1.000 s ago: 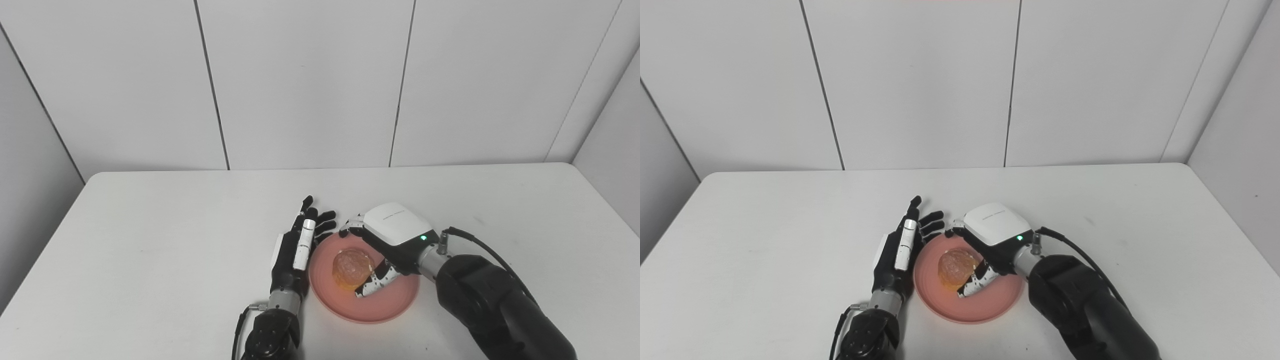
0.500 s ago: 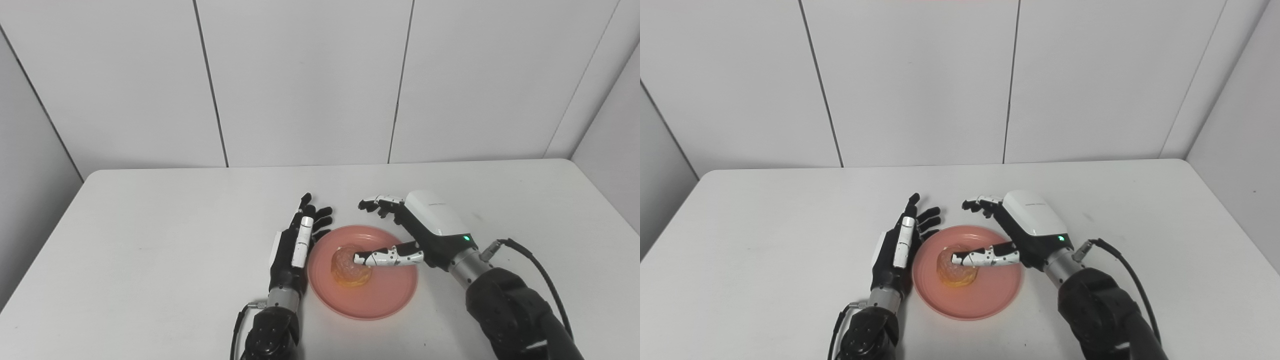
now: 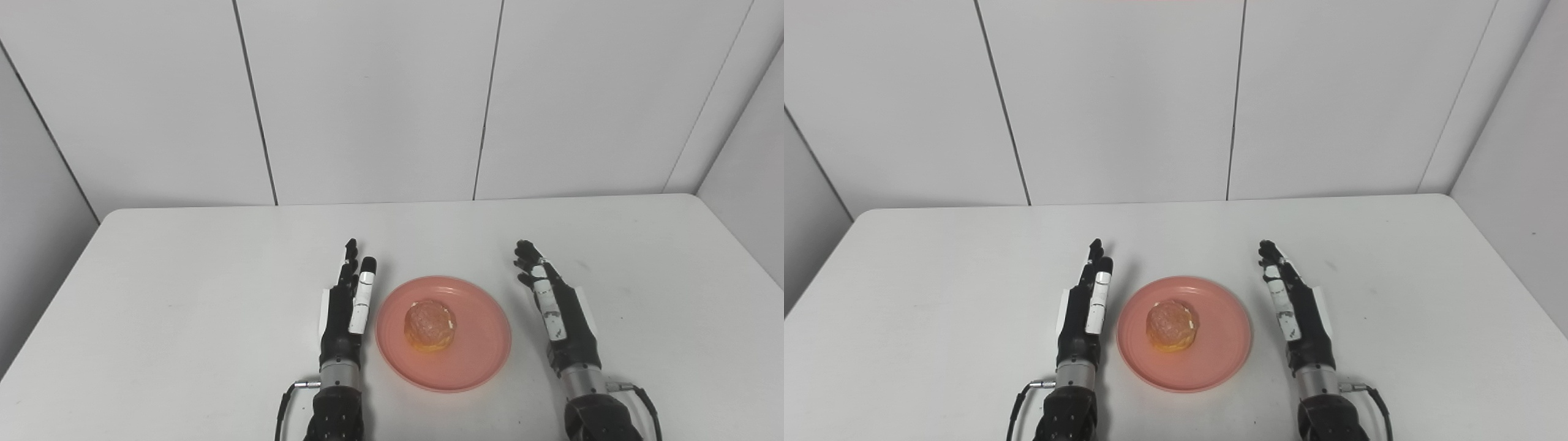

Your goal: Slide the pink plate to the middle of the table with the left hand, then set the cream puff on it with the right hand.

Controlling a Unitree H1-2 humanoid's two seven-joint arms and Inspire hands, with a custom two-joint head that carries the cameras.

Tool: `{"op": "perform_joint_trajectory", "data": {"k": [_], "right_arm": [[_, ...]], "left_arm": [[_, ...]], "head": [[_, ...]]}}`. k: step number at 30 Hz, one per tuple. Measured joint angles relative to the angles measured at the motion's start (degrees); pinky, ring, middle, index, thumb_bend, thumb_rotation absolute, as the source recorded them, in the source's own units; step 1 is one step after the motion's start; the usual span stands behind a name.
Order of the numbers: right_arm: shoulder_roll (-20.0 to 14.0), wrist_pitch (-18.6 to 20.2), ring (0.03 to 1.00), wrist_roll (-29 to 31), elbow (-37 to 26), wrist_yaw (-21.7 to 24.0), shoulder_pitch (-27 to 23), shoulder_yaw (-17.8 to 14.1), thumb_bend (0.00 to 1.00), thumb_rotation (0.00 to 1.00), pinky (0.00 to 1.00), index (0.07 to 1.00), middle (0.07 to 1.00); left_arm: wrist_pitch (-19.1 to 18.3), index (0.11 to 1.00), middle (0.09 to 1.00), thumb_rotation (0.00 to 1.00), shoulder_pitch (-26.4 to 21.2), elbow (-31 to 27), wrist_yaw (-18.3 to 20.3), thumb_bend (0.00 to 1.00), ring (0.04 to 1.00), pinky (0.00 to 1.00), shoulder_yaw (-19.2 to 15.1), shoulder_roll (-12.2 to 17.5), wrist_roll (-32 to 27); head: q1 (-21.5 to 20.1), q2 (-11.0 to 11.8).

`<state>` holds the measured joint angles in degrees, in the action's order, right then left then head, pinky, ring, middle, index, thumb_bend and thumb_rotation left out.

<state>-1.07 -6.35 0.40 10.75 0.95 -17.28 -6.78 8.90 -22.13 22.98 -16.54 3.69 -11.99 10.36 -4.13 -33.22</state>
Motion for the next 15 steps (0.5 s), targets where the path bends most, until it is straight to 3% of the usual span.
{"op": "perform_joint_trajectory", "data": {"k": [5,15], "right_arm": [[0.31,0.01,0.955,1.91,1.35,-0.23,-0.49,0.21,0.85,1.0,0.96,0.933,0.944],[0.26,-0.01,0.972,1.2,1.87,-0.37,-0.51,2.45,0.84,1.0,0.99,0.939,0.953]], "left_arm": [[0.9,1.0,1.0,1.0,0.42,0.02,-2.57,0.68,1.0,1.0,0.98,0.1,1.86],[0.16,1.0,1.0,1.0,0.9,-0.82,-2.21,0.71,1.0,1.0,0.86,0.21,1.96]], "head": [[0.0,-0.09],[-0.26,-0.18]]}}
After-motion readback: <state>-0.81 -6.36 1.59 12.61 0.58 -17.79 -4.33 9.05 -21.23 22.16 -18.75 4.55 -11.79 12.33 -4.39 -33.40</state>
